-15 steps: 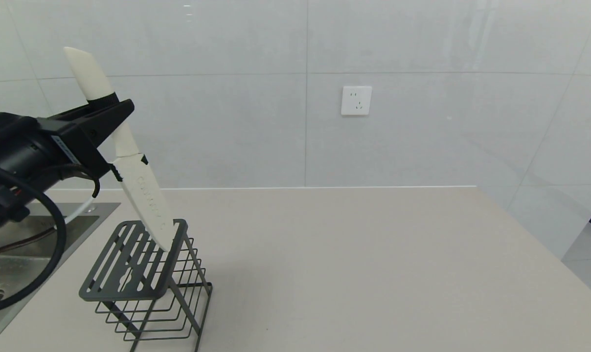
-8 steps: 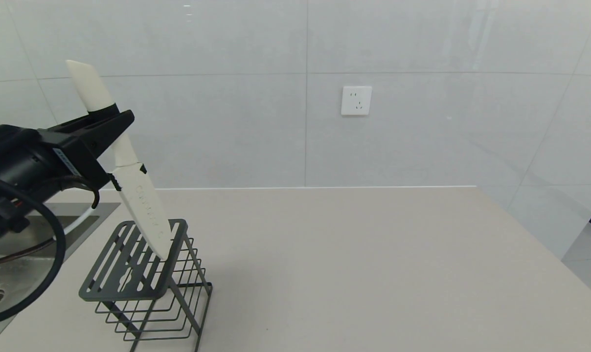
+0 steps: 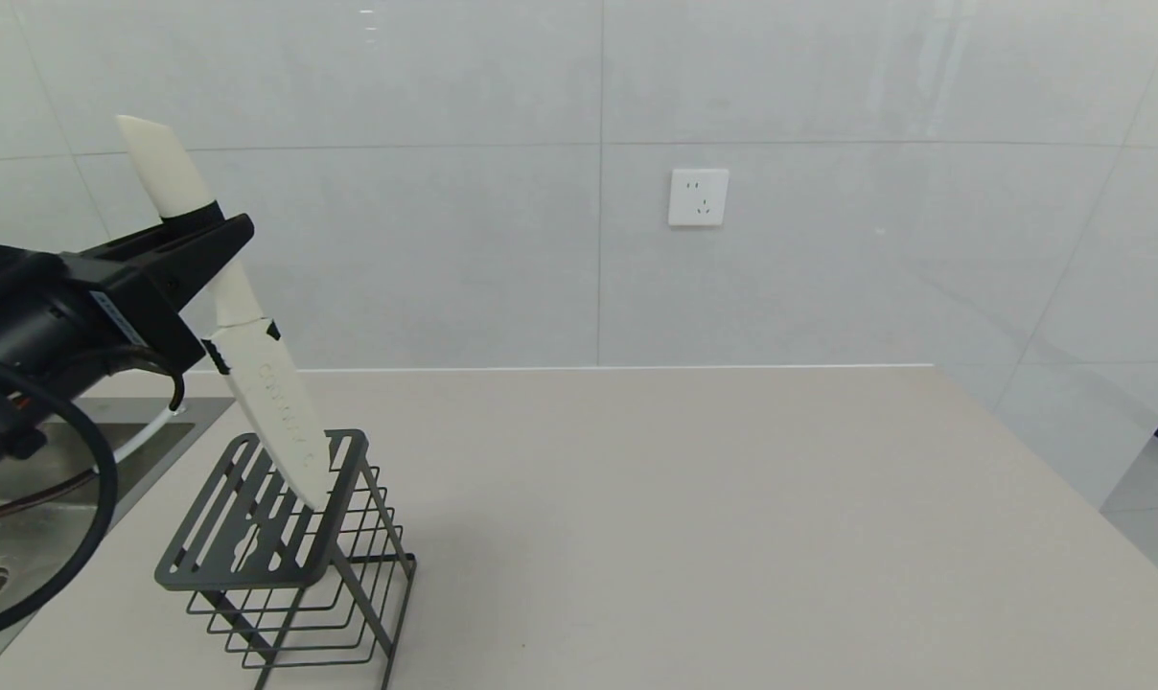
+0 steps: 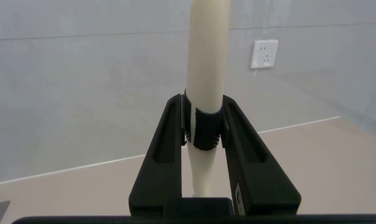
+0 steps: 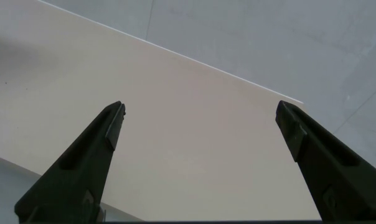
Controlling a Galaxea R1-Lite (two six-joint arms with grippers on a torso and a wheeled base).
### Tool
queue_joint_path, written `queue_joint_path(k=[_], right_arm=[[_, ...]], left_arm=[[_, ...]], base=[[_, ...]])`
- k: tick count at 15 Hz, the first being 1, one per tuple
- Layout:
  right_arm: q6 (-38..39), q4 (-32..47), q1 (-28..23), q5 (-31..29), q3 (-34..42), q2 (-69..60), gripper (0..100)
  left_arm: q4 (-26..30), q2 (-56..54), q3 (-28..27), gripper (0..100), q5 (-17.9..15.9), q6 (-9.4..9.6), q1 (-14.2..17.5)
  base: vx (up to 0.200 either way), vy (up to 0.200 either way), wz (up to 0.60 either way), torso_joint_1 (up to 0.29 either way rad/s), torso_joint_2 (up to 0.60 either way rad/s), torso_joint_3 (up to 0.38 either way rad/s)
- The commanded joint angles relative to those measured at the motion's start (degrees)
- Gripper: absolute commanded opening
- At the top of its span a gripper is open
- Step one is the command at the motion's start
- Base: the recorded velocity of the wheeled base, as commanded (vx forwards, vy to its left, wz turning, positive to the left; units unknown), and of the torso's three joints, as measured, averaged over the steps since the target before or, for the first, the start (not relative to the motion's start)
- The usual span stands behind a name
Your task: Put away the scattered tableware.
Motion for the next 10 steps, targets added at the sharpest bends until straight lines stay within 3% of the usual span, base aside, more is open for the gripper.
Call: queue_joint_path(k=[1,10], right_arm=[[-0.01,-0.02,0.00,0.01,0.00,0.13,100],[-0.01,-0.02,0.00,0.01,0.00,0.13,100]], left_arm=[[-0.04,-0.05,0.58,0,0.03,-0.01,-0.10],[-0.04,-0.05,1.37,0,0.03,0.34,-0.45]], base=[[0.000,0.000,0.00,0.000,0.00,0.000],[0.000,0.000,0.00,0.000,0.00,0.000]])
